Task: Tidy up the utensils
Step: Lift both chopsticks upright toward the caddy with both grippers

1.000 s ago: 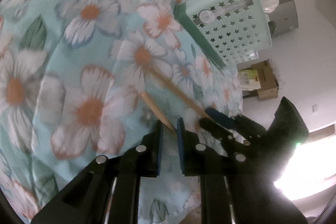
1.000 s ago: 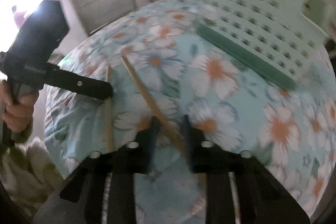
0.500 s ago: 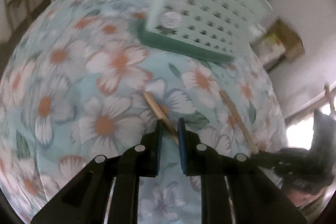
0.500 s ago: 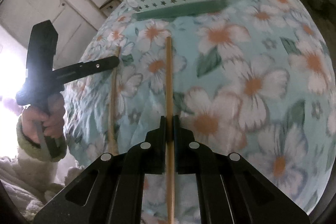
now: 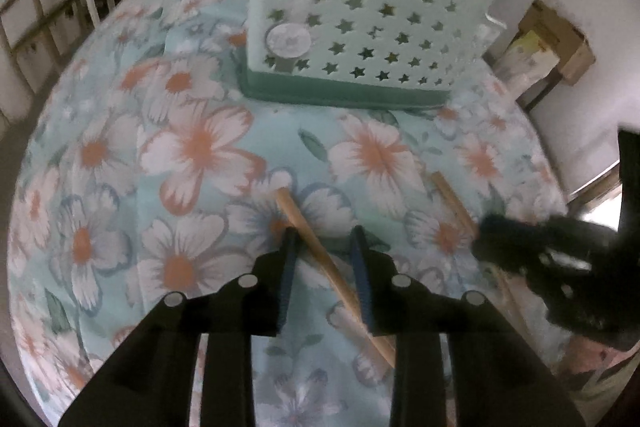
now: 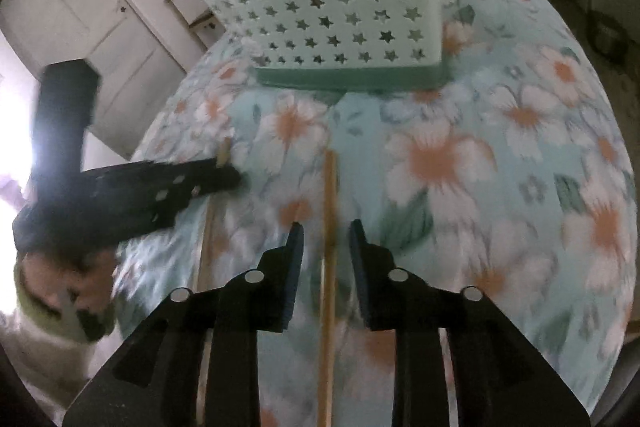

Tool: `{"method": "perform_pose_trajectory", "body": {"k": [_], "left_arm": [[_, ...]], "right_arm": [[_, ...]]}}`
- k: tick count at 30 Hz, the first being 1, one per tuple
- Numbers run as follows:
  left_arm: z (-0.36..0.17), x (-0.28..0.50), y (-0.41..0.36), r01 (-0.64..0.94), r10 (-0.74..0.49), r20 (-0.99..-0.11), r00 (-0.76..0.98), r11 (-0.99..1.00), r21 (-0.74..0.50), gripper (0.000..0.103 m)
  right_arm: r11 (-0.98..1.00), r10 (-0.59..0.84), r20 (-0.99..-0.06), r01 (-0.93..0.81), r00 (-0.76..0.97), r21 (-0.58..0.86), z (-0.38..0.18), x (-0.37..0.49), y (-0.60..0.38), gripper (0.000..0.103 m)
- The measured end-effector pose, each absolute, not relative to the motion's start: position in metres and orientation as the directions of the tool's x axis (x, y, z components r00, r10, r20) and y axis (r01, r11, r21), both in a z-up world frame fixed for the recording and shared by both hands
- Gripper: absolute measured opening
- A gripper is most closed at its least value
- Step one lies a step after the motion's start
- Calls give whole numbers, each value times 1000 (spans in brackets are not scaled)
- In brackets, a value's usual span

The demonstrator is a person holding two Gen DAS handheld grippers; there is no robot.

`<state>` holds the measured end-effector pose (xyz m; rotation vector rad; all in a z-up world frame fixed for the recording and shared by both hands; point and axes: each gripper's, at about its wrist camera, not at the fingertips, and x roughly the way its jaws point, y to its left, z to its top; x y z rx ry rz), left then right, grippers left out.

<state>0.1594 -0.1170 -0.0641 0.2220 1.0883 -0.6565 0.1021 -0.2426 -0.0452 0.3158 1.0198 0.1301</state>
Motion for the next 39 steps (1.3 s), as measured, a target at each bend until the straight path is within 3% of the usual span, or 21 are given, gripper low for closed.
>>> {"method": "perform_pose_trajectory", "body": {"k": [3,17,28,33,39], "left_arm": [[-64,153,-125,623,-351,-870,345,780,-67,26],[-66,137,-141,661,-307,-859,410,749,48,19],[-68,140,-143,661,-305,-857,416,748,56,18],[-68,146,-142,636,-320,-837,444,770,43,8],[-40,152,-116,592,-411,-787,461,803,-73,6]], "right_arm": [[959,211,-819,51,534,280,-51,115,-239,6],[947,211,-831,103,515,304,-43,100,-266,8],[955,201,-831,87,519,285,-48,125,-260,5],[941,208,-804,109,557,319,-39,121,-264,5],[925,219,-727,100,651,368,-3,102,-278,5]]}}
